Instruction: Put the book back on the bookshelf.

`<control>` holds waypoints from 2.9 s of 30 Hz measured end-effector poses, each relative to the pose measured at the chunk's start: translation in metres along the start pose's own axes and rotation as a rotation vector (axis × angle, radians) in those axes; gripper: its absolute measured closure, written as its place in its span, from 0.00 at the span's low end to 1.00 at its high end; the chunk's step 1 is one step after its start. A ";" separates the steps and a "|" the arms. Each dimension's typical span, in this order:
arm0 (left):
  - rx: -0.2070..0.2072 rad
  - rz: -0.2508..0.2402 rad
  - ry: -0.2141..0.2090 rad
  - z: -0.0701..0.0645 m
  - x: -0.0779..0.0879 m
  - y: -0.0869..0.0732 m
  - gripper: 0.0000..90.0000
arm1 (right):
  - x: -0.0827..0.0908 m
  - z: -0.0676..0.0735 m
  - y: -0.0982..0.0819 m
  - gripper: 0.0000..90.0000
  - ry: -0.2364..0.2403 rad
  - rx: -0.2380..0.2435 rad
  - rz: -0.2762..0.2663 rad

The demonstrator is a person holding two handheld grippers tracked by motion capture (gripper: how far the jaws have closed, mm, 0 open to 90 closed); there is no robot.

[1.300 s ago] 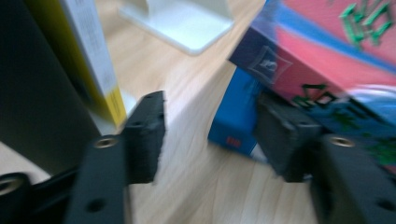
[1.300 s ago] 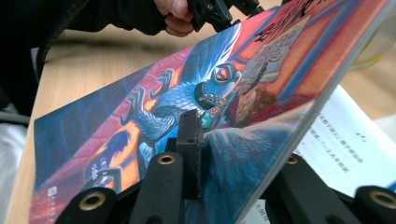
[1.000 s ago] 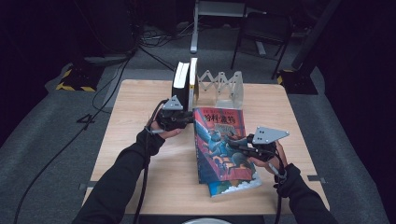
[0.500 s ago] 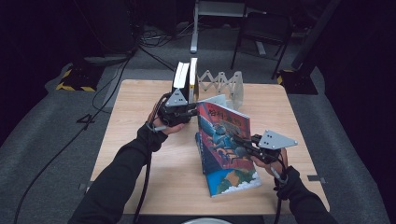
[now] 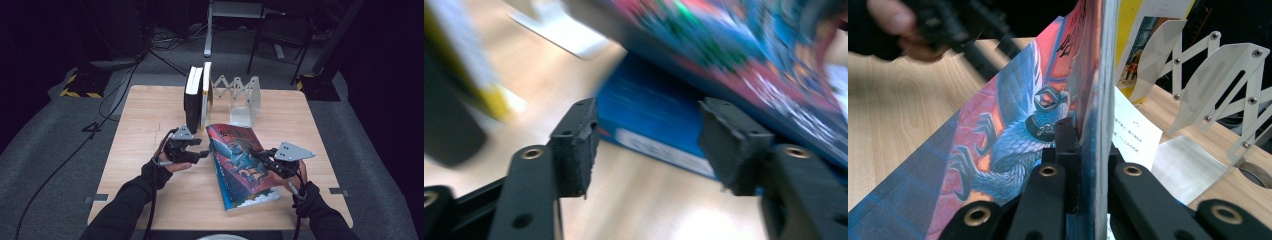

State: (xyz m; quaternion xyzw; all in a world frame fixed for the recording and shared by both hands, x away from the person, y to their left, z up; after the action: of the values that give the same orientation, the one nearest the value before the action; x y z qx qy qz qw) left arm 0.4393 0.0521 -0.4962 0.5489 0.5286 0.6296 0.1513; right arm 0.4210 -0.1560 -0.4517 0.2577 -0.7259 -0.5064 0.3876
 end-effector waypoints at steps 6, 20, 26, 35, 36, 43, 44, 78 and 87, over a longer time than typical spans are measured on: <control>0.077 -0.042 -0.121 -0.021 -0.016 0.016 0.25 | -0.003 0.002 0.001 0.96 -0.014 0.027 0.011; 0.096 -0.154 -0.063 -0.009 -0.017 0.056 0.50 | -0.001 0.001 0.014 0.93 -0.017 0.028 -0.039; -0.039 -0.223 0.005 -0.021 0.000 0.083 0.63 | 0.002 -0.008 0.020 0.90 -0.037 0.004 -0.057; -0.207 -0.252 0.073 -0.038 0.012 0.106 0.71 | 0.006 -0.022 0.032 0.88 -0.076 -0.012 -0.114; -0.226 -0.251 0.080 -0.040 0.012 0.107 0.71 | 0.007 -0.023 0.033 0.88 -0.081 -0.008 -0.114; -0.288 -0.294 0.081 -0.055 0.022 0.099 0.72 | 0.018 -0.018 0.039 0.81 -0.104 0.022 -0.130; -0.294 -0.296 0.073 -0.058 0.024 0.098 0.73 | 0.021 -0.017 0.040 0.79 -0.109 0.023 -0.137; -0.282 -0.171 -0.054 -0.083 -0.001 0.032 0.76 | 0.034 -0.018 -0.003 0.50 -0.091 -0.070 -0.051; -0.262 -0.137 -0.071 -0.082 -0.024 0.022 0.70 | 0.035 -0.017 -0.003 0.50 -0.083 -0.078 -0.062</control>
State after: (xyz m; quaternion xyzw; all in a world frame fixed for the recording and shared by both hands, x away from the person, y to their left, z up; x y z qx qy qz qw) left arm 0.3867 -0.0162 -0.4772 0.5089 0.4725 0.6616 0.2829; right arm 0.4151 -0.1934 -0.4409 0.2436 -0.7128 -0.5561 0.3512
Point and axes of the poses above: each handheld gripper's, and its own axes: x roughly backward along the jaws, y roughly out of its top, z roughly to its left, the point moved 9 cm from there along -x, roughly forward along the jaws, and after that the axes turned 3 degrees about -z, right-handed, at the moved point
